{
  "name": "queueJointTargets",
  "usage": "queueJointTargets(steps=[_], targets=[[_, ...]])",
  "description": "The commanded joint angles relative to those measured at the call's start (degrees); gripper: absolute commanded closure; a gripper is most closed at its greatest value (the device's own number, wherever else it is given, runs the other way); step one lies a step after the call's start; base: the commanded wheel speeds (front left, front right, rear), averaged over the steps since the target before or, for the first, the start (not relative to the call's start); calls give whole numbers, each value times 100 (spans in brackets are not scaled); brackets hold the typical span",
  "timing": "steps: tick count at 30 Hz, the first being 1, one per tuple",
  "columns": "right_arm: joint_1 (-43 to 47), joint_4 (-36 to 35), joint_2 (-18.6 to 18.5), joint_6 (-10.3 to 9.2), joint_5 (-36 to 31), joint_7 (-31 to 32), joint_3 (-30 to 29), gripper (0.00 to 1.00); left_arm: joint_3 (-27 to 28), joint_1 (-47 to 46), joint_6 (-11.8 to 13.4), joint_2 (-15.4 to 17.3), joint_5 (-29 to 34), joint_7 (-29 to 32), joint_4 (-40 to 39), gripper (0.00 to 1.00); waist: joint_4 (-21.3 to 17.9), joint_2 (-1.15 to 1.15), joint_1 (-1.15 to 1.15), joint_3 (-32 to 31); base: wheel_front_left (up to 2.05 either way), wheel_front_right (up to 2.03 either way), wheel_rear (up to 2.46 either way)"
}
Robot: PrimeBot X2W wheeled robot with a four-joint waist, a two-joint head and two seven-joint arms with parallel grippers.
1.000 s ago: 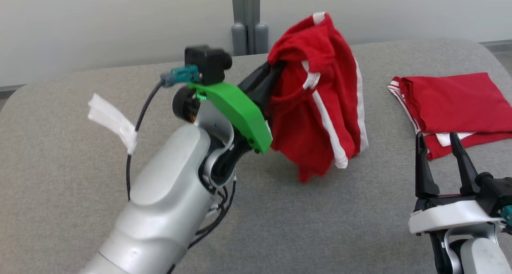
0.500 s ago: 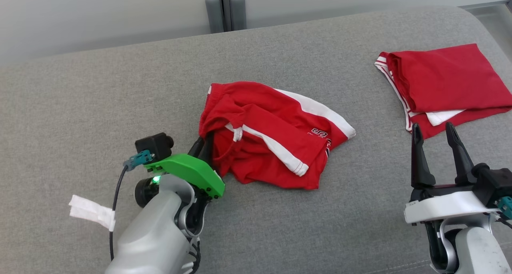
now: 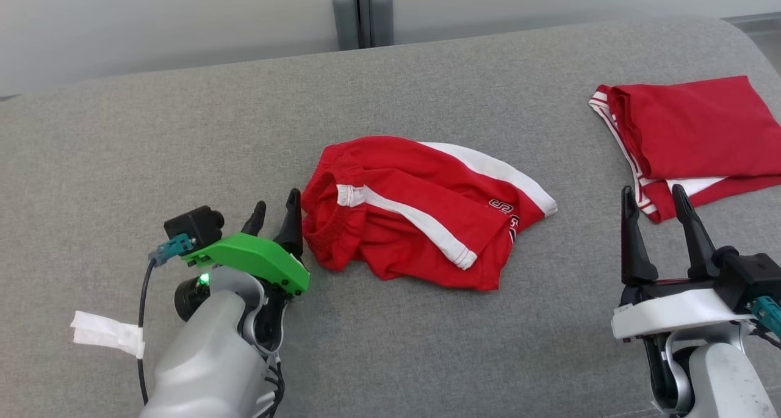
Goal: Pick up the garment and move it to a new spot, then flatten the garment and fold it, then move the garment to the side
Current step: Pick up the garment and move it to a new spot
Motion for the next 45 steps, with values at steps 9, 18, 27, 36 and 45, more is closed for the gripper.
queueJointTargets(steps=[9, 18, 27, 36, 45], targets=[[188, 37, -7, -1, -53, 12, -41, 0, 614, 419, -110, 102, 922, -17, -786, 0, 127, 0, 0, -316, 0, 0, 0], [417, 51, -6, -1, -23, 10, -31, 0, 1229, 1536, 104, 177, 2591, -11, -2390, 0, 234, 0, 0, -629, 0, 0, 0], [630, 146, -7, -1, 10, -50, 162, 0, 1858, 2706, 332, 88, 3506, -10, -3522, 0, 366, 0, 0, -784, 0, 0, 0], [744, 398, -9, -1, 199, -96, 358, 0, 2036, 3254, 428, 25, 3909, -11, -3764, 0, 494, 0, 0, -832, 0, 0, 0], [639, 511, -9, -1, 190, -100, 462, 0, 2047, 3335, 424, -7, 3990, -11, -3752, 0, 505, 0, 0, -864, 0, 0, 0]])
